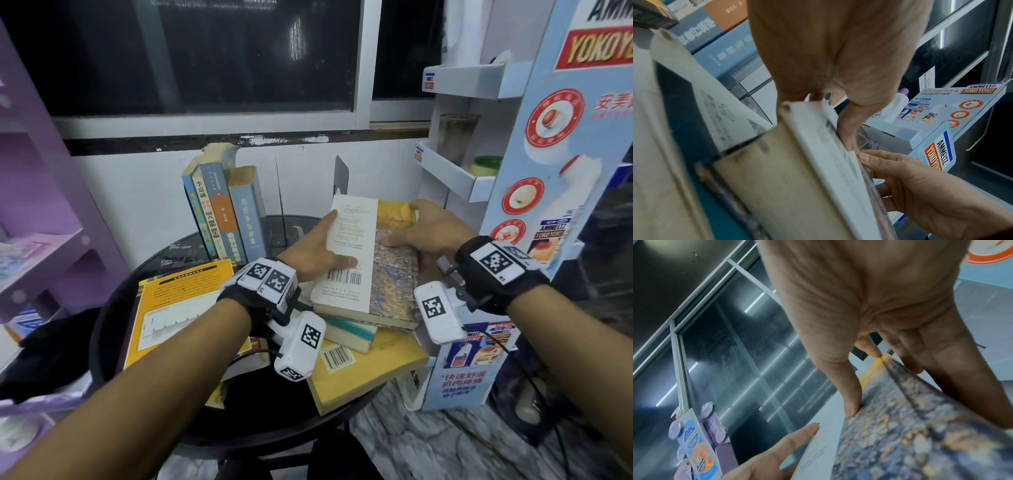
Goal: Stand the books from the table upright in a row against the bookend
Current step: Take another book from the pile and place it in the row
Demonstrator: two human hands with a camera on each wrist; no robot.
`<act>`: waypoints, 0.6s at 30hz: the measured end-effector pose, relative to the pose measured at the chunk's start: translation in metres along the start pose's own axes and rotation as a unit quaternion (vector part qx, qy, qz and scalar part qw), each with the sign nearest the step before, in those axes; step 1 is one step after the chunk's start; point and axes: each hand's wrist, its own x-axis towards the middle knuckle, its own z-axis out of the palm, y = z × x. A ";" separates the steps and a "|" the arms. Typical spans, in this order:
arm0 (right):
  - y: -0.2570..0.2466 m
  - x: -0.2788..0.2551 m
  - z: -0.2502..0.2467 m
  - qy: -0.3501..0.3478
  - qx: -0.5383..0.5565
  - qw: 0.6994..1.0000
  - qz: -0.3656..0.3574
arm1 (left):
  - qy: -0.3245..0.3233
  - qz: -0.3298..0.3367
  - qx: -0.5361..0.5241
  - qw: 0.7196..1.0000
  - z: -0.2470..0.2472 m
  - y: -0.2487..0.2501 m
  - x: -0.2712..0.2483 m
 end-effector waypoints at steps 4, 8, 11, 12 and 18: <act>-0.006 -0.001 -0.005 0.021 0.067 0.997 -0.012 | 0.044 0.034 0.016 0.998 -0.007 0.005 0.001; -0.014 0.000 -0.006 0.048 0.124 0.990 -0.045 | 0.079 0.070 0.014 0.994 -0.017 0.007 0.003; -0.022 -0.002 -0.004 0.081 0.112 0.988 -0.070 | 0.089 0.097 0.018 0.991 -0.023 0.007 0.004; -0.024 -0.001 -0.002 0.097 0.105 0.987 -0.079 | 0.092 0.099 0.017 0.991 -0.025 0.006 0.004; -0.031 0.001 0.005 0.108 0.080 0.980 -0.147 | 0.099 0.103 -0.061 0.988 -0.035 0.000 0.009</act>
